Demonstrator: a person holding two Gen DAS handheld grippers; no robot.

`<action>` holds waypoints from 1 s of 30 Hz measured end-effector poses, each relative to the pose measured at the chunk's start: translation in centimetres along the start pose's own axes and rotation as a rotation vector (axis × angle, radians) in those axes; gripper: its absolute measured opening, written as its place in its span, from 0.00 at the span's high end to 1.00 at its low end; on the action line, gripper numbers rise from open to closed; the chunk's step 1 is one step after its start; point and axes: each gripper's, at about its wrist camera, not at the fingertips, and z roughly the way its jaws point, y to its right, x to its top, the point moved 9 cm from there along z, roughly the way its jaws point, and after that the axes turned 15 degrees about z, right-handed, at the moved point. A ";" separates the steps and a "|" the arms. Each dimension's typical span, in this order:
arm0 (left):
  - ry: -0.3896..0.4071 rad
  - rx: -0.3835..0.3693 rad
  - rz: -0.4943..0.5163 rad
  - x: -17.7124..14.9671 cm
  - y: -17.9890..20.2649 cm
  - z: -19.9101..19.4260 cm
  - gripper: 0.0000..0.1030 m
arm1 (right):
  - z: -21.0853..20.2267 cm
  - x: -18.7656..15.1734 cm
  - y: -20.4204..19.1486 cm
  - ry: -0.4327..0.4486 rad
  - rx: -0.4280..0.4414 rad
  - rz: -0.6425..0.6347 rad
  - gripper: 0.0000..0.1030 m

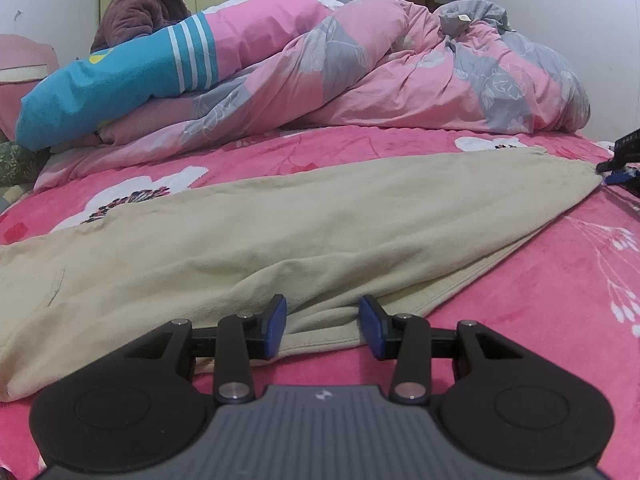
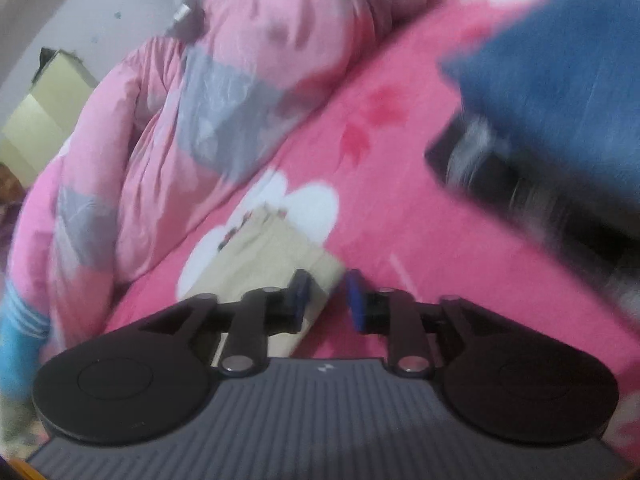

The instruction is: Fold clothes

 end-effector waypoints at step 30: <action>0.013 -0.083 -0.063 -0.1 -0.2 -0.2 0.40 | 13.9 -9.3 -13.9 -0.359 0.038 -0.467 0.82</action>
